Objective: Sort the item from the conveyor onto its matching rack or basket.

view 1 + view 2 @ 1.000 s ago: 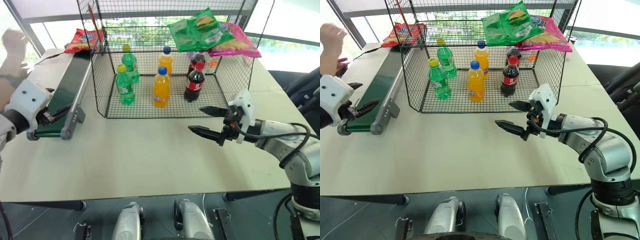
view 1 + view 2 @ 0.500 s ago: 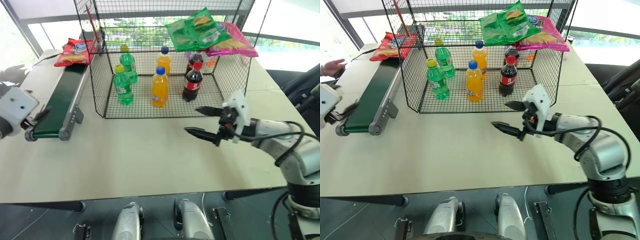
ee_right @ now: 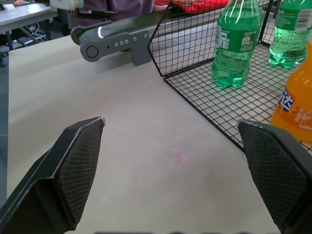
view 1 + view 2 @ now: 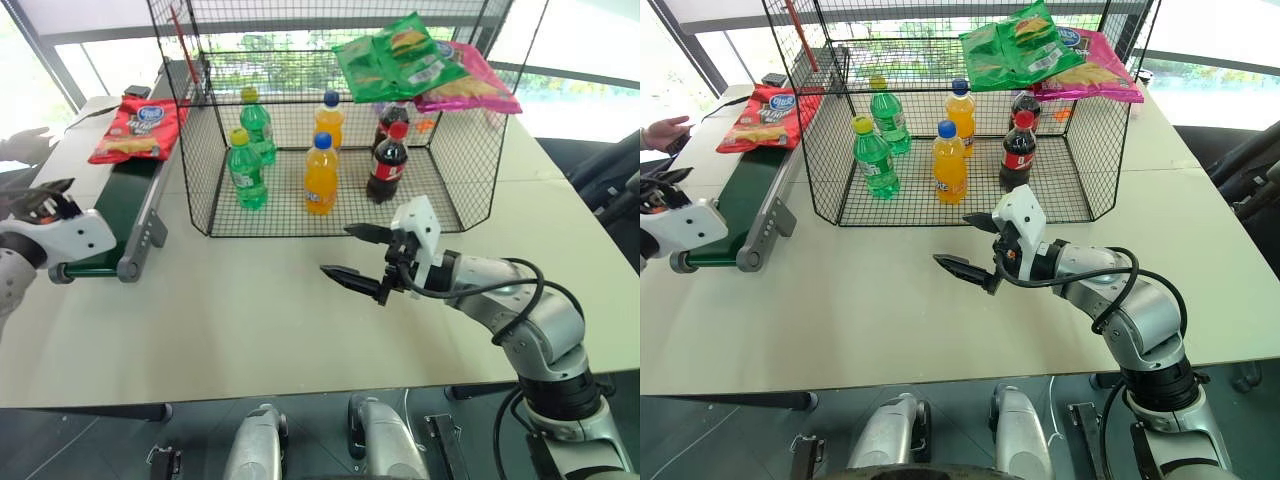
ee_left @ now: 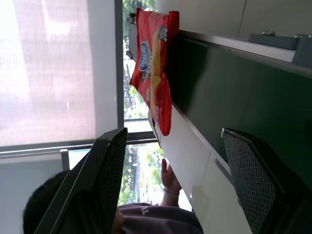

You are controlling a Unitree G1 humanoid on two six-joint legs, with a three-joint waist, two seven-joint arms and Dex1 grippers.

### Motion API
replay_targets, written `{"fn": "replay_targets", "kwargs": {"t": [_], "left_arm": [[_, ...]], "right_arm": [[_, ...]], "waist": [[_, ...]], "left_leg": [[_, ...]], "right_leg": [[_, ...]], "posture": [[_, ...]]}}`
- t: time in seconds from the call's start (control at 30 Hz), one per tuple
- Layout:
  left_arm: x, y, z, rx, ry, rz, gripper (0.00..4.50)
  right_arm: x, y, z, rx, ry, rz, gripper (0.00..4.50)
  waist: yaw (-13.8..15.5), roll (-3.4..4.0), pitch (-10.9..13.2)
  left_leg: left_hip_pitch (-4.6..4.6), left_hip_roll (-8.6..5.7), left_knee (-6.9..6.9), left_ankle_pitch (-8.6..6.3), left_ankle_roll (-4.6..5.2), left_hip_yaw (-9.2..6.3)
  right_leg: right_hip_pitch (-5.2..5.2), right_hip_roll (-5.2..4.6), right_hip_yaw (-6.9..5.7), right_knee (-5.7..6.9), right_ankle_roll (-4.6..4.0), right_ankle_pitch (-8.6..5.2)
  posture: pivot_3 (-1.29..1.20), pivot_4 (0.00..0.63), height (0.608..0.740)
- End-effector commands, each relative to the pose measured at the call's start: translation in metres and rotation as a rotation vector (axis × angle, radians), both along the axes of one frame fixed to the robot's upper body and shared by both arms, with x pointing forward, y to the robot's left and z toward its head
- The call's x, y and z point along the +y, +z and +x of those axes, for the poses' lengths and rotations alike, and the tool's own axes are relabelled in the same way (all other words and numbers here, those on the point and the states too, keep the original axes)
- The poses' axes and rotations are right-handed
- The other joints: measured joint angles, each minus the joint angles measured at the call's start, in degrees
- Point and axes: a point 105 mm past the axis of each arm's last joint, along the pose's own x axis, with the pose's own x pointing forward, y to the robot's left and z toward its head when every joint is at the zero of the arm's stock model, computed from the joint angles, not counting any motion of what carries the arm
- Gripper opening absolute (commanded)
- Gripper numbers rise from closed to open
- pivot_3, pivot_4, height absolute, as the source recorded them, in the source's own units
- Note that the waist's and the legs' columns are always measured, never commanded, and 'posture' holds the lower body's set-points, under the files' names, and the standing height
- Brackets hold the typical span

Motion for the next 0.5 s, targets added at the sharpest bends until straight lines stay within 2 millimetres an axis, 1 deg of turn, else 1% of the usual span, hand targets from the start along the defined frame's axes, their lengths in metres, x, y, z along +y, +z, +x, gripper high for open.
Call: {"fn": "replay_targets", "kwargs": {"t": [0.03, 0.5], "left_arm": [[0.0, 0.008, 0.004, -0.062, 0.006, 0.023, 3.21], [0.001, -0.003, 0.015, -0.062, 0.02, 0.062, 3.21]], "right_arm": [[-0.003, 0.013, -0.003, -0.07, -0.007, 0.0, 4.5], [-0.012, 0.017, 0.002, -0.098, -0.065, -0.011, 4.5]], "waist": [[0.0, -0.01, 0.0], [0.1, -0.05, 0.0]], "left_leg": [[0.01, 0.01, 0.0, 0.0, 0.0, 0.0], [0.01, 0.01, 0.01, 0.02, -0.01, -0.01]], "right_leg": [[0.0, 0.01, 0.0, 0.02, 0.0, 0.0], [0.02, 0.02, 0.0, 0.04, 0.02, 0.01]], "posture": [[0.0, 0.15, 0.74], [0.0, 0.15, 0.74]]}}
